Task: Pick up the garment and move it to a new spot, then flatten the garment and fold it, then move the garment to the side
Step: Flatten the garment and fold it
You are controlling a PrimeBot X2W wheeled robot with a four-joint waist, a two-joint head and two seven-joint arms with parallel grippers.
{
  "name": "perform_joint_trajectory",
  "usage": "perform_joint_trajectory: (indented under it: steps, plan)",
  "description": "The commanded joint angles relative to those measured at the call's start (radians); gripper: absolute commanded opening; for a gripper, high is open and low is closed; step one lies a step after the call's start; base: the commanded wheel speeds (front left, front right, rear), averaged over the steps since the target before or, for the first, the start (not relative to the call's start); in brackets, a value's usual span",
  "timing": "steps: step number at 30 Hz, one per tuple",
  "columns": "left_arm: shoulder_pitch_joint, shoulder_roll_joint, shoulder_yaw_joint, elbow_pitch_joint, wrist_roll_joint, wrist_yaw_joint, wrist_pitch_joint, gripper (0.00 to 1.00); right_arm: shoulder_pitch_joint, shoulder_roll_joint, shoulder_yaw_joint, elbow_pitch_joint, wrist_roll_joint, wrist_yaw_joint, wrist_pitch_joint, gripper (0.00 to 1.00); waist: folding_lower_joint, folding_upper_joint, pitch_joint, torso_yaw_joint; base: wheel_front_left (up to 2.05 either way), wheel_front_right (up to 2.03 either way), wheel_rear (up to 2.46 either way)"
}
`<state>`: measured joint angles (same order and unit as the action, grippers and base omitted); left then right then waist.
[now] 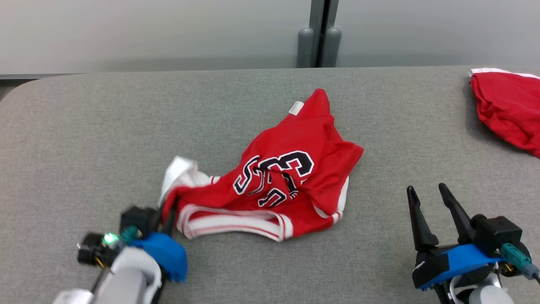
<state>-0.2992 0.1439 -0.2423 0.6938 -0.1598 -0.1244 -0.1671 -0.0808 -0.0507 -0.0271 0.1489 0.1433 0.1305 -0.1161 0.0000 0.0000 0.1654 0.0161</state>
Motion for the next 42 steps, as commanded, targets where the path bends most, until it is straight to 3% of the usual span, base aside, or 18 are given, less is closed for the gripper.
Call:
perform_joint_trajectory:
  steps: [1, 13, 20, 21, 22, 23, 31, 42]
  plan:
    - [-0.049, 0.021, 0.005, -0.011, 0.004, -0.005, -0.009, 0.00, -0.021, -0.001, -0.001, -0.002, -0.001, 0.001, -0.004, 1.00, 0.0000, 0.0000, 0.004, -0.002, 0.00, 0.00, 0.00]
    - [-0.349, 0.175, 0.058, -0.051, 0.004, -0.005, 0.023, 0.00, -0.064, -0.007, -0.020, 0.000, 0.002, 0.001, -0.018, 1.00, 0.0000, 0.0000, 0.091, -0.087, 0.00, 0.00, 0.00]
    - [-0.483, 0.218, 0.067, 0.023, -0.004, -0.006, 0.009, 0.00, -0.099, -0.015, -0.021, 0.018, 0.010, 0.001, -0.035, 1.00, 0.0000, 0.0000, 0.159, -0.129, 0.00, 0.00, 0.00]
    - [-0.495, 0.218, 0.063, 0.043, -0.006, -0.007, 0.007, 0.06, -0.103, -0.015, -0.021, 0.020, 0.010, 0.001, -0.039, 1.00, 0.0000, 0.0000, 0.164, -0.131, 0.00, 0.00, 0.00]
    - [-0.504, 0.219, 0.059, 0.063, -0.003, -0.007, 0.003, 0.45, -0.105, -0.015, -0.020, 0.025, 0.011, 0.001, -0.042, 1.00, 0.0000, 0.0000, 0.169, -0.134, 0.00, 0.00, 0.00]
    - [-0.519, 0.211, 0.061, 0.096, -0.010, -0.004, -0.013, 1.00, -0.109, -0.014, -0.018, 0.034, 0.008, 0.001, -0.047, 1.00, 0.0000, 0.0000, 0.172, -0.136, 0.00, 0.00, 0.00]
    - [-0.460, 0.169, 0.065, 0.169, -0.044, -0.002, -0.081, 1.00, -0.102, -0.011, -0.018, 0.067, 0.008, 0.001, -0.054, 1.00, 0.0000, 0.0000, 0.125, -0.111, 0.00, 0.00, 0.00]
    - [-0.237, 0.088, 0.063, -0.045, -0.064, 0.015, -0.099, 1.00, -0.060, -0.007, -0.031, 0.074, 0.012, 0.001, -0.045, 1.00, 0.0000, 0.0000, 0.041, -0.041, 0.00, 0.00, 0.00]
